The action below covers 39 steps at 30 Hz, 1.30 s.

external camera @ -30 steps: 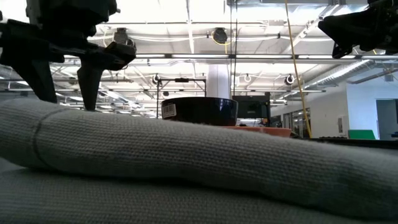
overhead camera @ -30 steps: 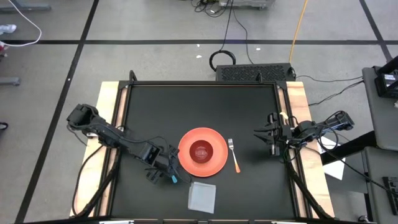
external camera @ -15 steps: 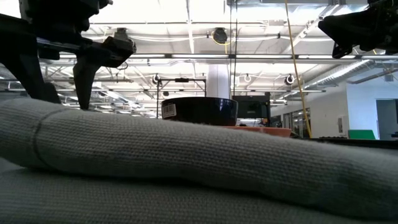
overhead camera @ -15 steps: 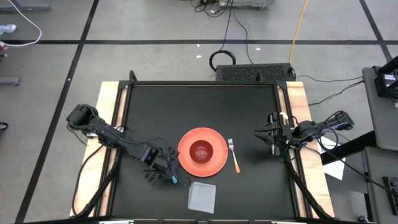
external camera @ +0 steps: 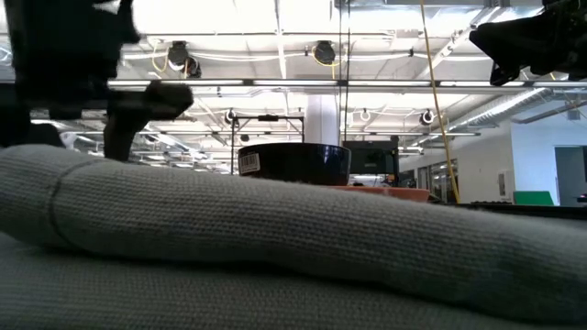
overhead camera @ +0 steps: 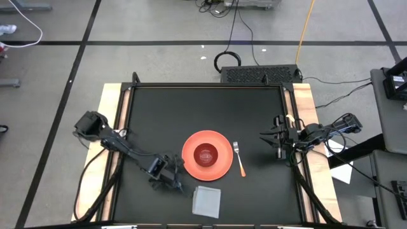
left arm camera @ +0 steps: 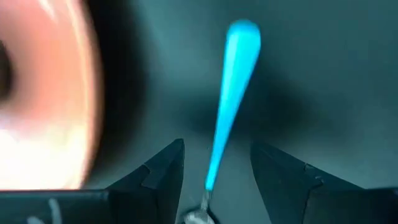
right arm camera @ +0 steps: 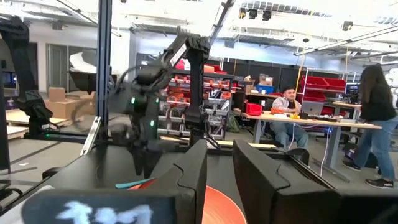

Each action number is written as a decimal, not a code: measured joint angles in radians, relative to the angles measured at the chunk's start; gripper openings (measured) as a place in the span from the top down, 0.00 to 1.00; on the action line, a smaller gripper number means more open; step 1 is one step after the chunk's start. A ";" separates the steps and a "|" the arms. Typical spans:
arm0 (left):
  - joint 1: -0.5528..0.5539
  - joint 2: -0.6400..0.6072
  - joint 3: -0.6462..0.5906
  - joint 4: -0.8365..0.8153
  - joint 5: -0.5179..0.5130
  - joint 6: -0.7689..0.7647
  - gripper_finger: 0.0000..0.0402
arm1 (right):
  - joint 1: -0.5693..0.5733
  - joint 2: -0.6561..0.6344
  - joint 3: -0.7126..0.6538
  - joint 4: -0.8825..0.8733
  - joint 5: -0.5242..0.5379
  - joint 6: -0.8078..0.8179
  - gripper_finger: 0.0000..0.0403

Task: Set table place
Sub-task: Put the blue spoon into the brown bowl

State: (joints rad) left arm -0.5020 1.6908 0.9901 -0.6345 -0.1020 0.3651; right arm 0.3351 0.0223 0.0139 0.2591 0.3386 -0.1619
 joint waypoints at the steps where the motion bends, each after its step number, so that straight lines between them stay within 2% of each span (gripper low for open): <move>1: -0.005 0.009 -0.002 -0.009 -0.016 0.012 0.54 | 0.000 0.002 0.000 0.004 0.000 -0.001 0.83; 6: -0.008 0.026 -0.001 -0.024 -0.056 0.057 0.54 | 0.000 0.009 0.000 0.005 0.000 -0.005 0.83; 20: 0.031 0.025 -0.001 -0.057 -0.049 0.139 0.54 | 0.000 0.018 0.000 0.013 0.000 -0.005 0.83; 39: 0.065 0.036 0.000 -0.044 0.075 0.182 0.54 | 0.000 0.018 0.000 0.013 0.000 -0.007 0.83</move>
State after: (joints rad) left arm -0.4375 1.7268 0.9897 -0.6788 -0.0268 0.5471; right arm 0.3351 0.0399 0.0142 0.2726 0.3389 -0.1692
